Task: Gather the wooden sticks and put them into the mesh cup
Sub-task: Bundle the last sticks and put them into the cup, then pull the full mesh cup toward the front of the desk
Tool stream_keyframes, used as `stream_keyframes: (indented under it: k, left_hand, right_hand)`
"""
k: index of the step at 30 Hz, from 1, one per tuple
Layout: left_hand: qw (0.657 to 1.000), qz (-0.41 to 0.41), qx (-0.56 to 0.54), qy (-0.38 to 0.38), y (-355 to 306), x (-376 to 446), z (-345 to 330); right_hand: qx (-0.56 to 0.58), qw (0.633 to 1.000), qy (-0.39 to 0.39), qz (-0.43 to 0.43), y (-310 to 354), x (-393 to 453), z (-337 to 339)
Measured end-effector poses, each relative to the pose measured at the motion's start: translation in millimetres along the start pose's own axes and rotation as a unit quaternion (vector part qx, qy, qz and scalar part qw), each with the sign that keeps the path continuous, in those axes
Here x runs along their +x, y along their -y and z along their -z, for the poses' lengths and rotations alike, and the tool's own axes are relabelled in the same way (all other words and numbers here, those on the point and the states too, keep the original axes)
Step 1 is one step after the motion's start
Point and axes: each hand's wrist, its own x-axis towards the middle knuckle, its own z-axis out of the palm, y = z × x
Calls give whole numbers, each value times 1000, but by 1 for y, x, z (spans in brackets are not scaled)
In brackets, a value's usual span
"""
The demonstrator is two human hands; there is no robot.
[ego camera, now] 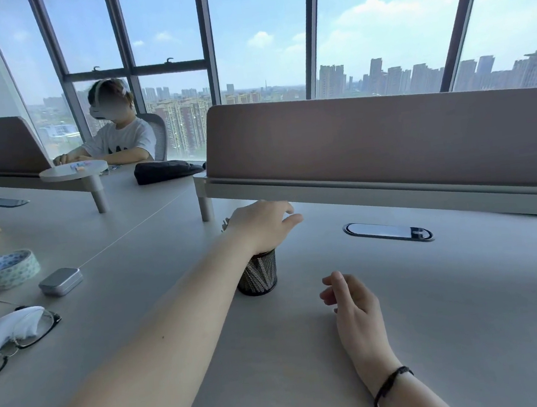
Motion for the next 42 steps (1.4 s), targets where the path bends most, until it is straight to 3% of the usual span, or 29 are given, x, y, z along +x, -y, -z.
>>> stream_keyframes:
  k: [6,12,14,17,21,27,30,33,35,37,38,39,42]
  left_hand:
    - [1000,13,13,7,12,2,-11]
    - [997,0,18,75,10,3,1]
    - [998,-8,-16,53,11,-4,10]
    - [993,26,-108,-46,28,-18,14]
    - [990,25,-134,-26,47,-28,1]
    - [998,-4,-61,-23,45,-26,-7]
    - [1000,-3,-9,25,45,-25,-5]
    - [991,5,-130,14,45,-30,2]
    - [948,46,-301,-91,46,-36,2]
    - [838,117,-501,-182,50,-42,-6]
    - [776,150,-587,-175,51,-46,-12]
    - [736,166,-641,-144,54,-50,-21]
    - [717,117,-686,-43,55,-64,-48]
  right_hand:
    - [-4,1000,2,1,-1,1,0]
    - [-12,1000,-5,3,-2,1,0]
    - [-10,1000,-6,3,-3,2,1]
    - [-12,1000,0,-2,-3,2,1]
    - [-19,1000,9,2,-5,3,-1]
    - [-31,999,6,7,-6,3,-1]
    - [-46,999,1,7,-7,3,-1]
    - [-54,998,-6,7,-8,2,1]
    - [-55,998,-9,9,-7,1,2]
    - [-57,998,-10,11,-8,-1,4]
    - [-59,998,-10,12,-9,-2,4]
    - [-61,998,-9,14,-9,-2,5]
    - [-69,998,12,10,-9,-3,7]
